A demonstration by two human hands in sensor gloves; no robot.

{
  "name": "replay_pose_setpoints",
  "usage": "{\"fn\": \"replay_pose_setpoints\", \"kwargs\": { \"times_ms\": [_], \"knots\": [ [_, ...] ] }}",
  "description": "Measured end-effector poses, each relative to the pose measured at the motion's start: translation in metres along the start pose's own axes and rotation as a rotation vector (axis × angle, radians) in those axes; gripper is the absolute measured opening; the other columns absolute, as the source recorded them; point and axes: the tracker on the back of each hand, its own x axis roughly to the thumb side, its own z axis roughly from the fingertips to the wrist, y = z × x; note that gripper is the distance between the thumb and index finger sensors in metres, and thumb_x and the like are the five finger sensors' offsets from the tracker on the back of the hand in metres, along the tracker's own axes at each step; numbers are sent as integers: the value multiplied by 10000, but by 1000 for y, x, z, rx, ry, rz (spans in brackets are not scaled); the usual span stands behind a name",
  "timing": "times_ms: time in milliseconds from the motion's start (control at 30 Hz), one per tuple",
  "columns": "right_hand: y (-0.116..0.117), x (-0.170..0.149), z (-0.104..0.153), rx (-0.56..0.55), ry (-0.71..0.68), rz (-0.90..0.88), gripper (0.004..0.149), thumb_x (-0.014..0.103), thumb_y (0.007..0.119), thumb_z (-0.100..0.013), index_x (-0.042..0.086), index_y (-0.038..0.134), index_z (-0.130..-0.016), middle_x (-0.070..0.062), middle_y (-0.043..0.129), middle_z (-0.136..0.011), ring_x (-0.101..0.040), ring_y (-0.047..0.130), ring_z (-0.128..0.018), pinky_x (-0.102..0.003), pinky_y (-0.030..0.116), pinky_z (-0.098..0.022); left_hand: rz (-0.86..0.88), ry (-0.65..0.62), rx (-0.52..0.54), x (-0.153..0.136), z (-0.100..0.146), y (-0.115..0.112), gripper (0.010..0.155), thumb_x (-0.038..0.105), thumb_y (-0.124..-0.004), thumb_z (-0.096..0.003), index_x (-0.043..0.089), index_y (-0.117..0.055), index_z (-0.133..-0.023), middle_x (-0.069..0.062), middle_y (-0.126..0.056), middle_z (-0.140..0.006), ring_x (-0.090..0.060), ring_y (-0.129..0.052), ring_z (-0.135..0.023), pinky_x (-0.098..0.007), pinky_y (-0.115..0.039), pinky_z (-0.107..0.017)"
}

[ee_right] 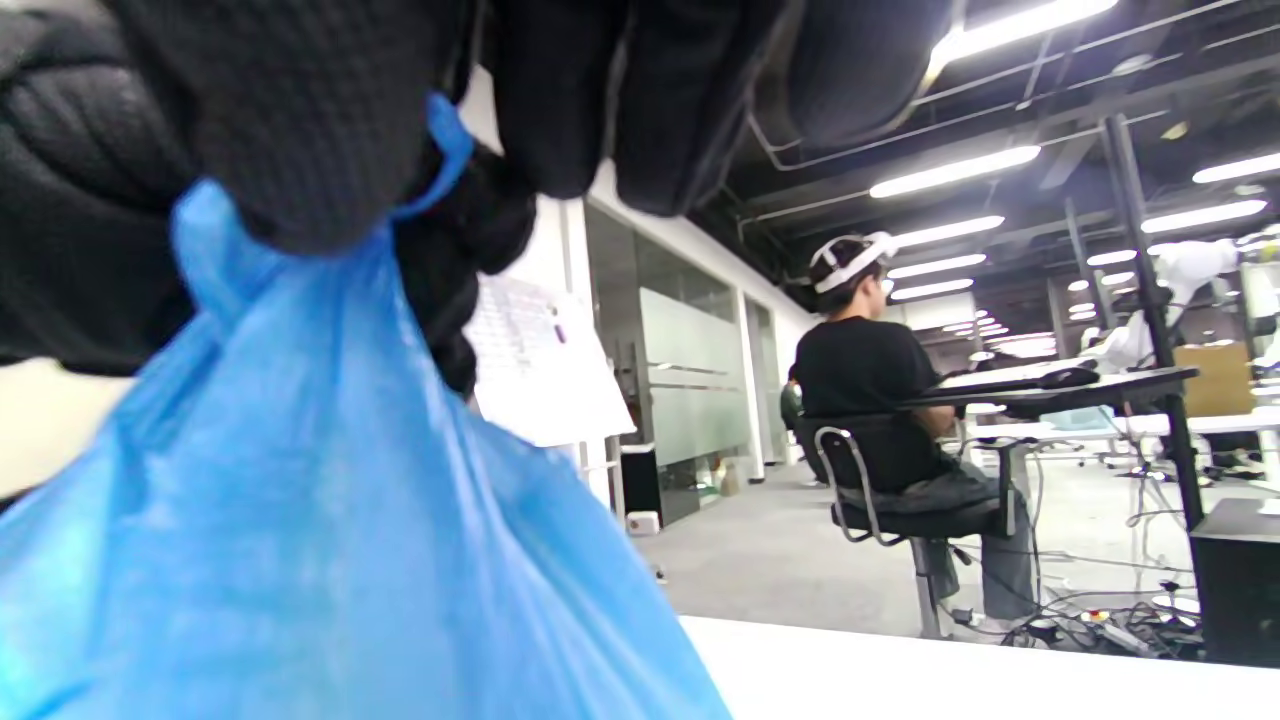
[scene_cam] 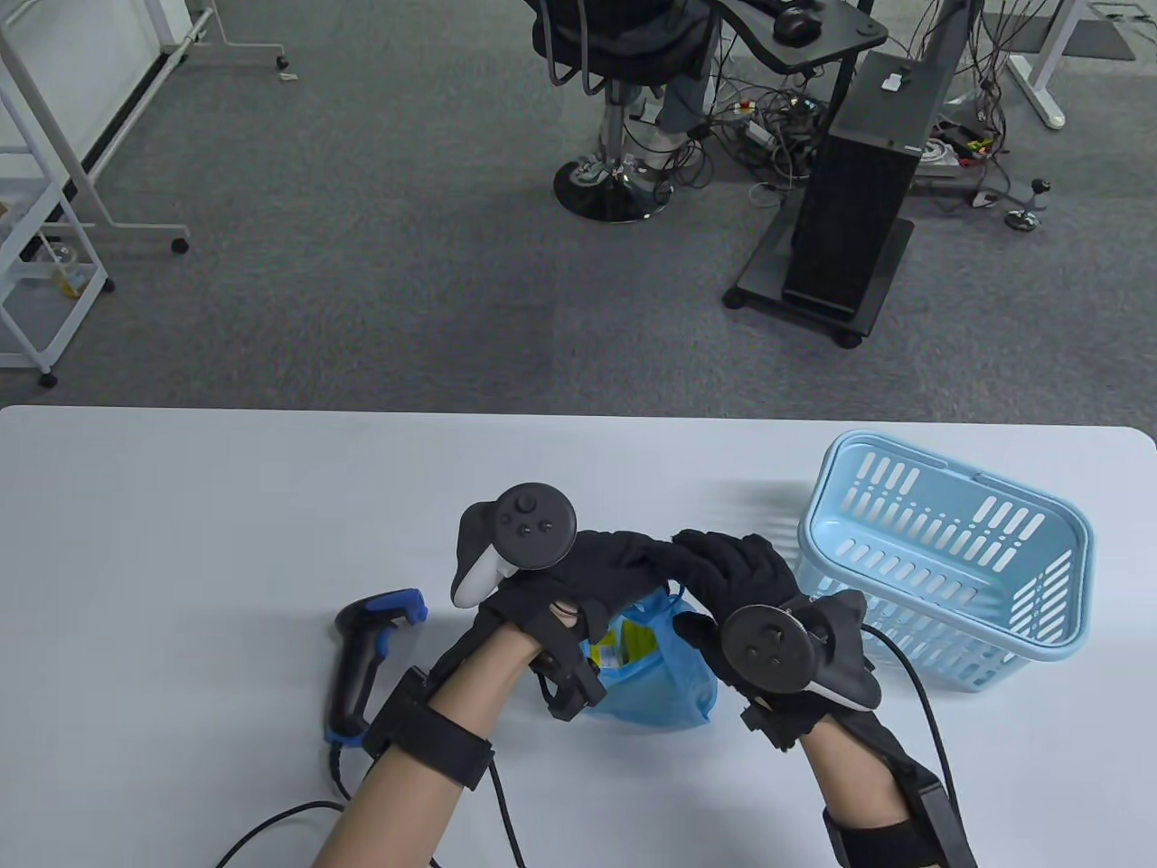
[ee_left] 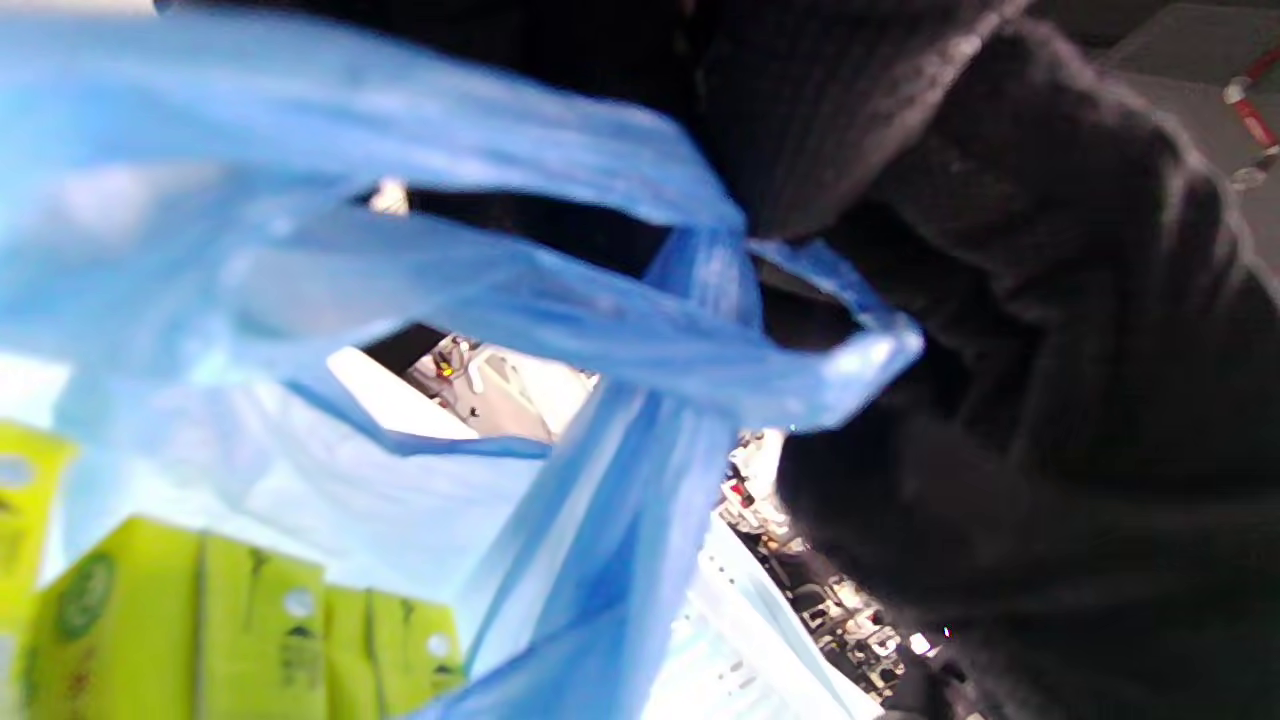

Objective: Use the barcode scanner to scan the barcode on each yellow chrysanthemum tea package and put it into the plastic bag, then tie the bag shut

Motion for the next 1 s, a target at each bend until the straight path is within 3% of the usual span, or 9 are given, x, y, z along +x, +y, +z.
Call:
{"fn": "replay_pose_setpoints", "kwargs": {
  "times_ms": [100,333,467,633,700,733,767,900,1000],
  "knots": [
    [-2,-2,-8,-61,15,-46,475,338,788,-371,289,730,-839,18,767,-902,-233,823,-845,-555,609,-713,116,6,-21,-5,2,-1,428,381,-846,-490,154,-963,-832,-33,-1105,-616,-258,-1055,-676,-518,-791,-546],
    [-9,-7,-28,-30,69,36,458,348,781,-363,290,760,-817,30,810,-858,-222,858,-808,-557,623,-705,144,-15,-28,-8,11,6,531,429,-797,-508,133,-887,-940,-116,-1034,-787,-374,-943,-822,-589,-710,-593],
    [-9,-13,-33,-31,108,86,461,362,777,-368,295,753,-824,32,807,-861,-223,856,-814,-555,626,-702,-9,-8,-5,-3,12,3,562,418,-963,-424,164,-898,-921,-74,-1049,-755,-329,-978,-793,-569,-734,-587],
    [-6,-14,-31,-23,127,134,464,379,771,-377,286,747,-830,18,802,-867,-238,851,-815,-559,632,-690,-159,21,46,3,7,-3,483,360,-980,-414,195,-924,-864,-23,-1070,-665,-258,-1030,-715,-531,-770,-569],
    [-6,-14,-23,-33,143,125,596,417,737,-391,248,636,-953,-39,694,-968,-279,773,-883,-571,602,-699,-157,60,71,-1,5,-2,470,365,-968,-422,191,-927,-856,-19,-1072,-647,-247,-1041,-691,-523,-780,-563],
    [-5,-13,-20,-46,137,106,769,444,735,-390,224,462,-1075,-81,603,-1026,-326,679,-943,-593,562,-710,-138,79,72,-4,5,-1,470,370,-964,-424,186,-927,-855,-19,-1074,-641,-242,-1045,-682,-518,-786,-559],
    [-5,-10,-15,-51,125,92,866,477,739,-383,231,325,-1103,-99,558,-1047,-350,628,-965,-606,532,-717,-104,98,75,-8,4,0,467,376,-958,-429,181,-927,-852,-13,-1076,-633,-239,-1050,-671,-511,-793,-553],
    [14,9,1,61,45,137,973,580,753,-335,251,266,-1110,-94,573,-1051,-354,644,-967,-622,530,-720,-18,197,92,-21,4,2,450,383,-943,-439,157,-945,-829,-17,-1091,-597,-236,-1076,-627,-495,-821,-527],
    [39,16,-1,148,45,145,994,563,773,-327,224,246,-1099,-80,611,-1026,-336,688,-939,-622,527,-721,99,230,76,-24,5,-1,451,376,-953,-432,146,-951,-821,-23,-1097,-586,-241,-1082,-618,-494,-829,-523]
  ]
}}
